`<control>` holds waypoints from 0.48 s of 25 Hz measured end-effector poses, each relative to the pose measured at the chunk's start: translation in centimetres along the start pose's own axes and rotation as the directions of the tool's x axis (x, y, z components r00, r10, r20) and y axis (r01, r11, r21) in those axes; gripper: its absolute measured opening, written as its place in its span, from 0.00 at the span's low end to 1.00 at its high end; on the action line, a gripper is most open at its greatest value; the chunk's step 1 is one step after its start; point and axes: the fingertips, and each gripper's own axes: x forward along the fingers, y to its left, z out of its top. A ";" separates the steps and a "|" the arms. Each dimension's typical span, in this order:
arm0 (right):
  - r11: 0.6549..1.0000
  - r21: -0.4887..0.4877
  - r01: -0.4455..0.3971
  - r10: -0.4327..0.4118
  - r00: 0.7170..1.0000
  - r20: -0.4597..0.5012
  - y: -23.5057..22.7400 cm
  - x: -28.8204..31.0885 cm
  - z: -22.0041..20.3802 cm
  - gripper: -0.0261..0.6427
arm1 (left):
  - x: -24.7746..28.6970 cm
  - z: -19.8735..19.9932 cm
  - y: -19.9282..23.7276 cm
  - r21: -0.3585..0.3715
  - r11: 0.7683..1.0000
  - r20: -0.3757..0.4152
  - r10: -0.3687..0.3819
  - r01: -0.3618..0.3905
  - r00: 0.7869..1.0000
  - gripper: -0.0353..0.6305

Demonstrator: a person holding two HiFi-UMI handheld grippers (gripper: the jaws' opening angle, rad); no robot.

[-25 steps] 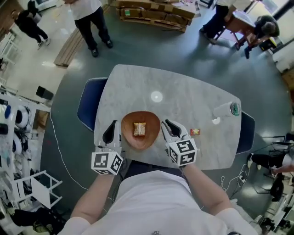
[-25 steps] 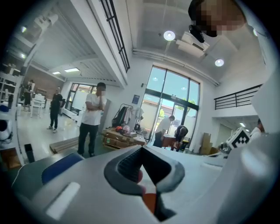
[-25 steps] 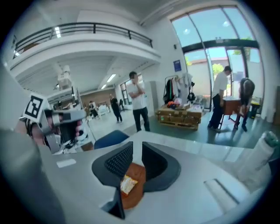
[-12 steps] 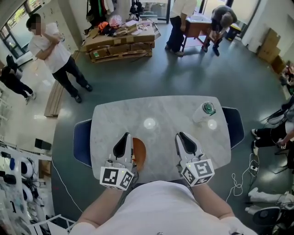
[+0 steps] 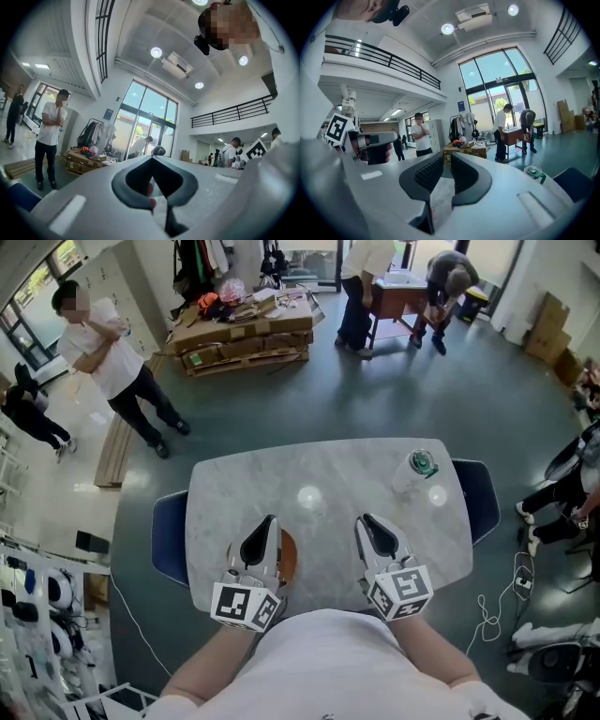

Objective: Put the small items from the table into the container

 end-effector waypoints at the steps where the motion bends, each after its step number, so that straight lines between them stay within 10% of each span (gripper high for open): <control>1: 1.000 -0.004 -0.001 0.001 1.000 0.000 0.1 0.0 0.0 0.15 | -0.1 0.0 -0.1 0.005 1.000 -0.003 -0.003 0.003 1.000 0.06; 12: 1.000 0.023 0.000 0.001 0.999 -0.051 0.5 1.1 -1.3 0.15 | -0.7 -1.1 0.8 0.021 1.000 -0.046 0.008 -0.007 0.999 0.06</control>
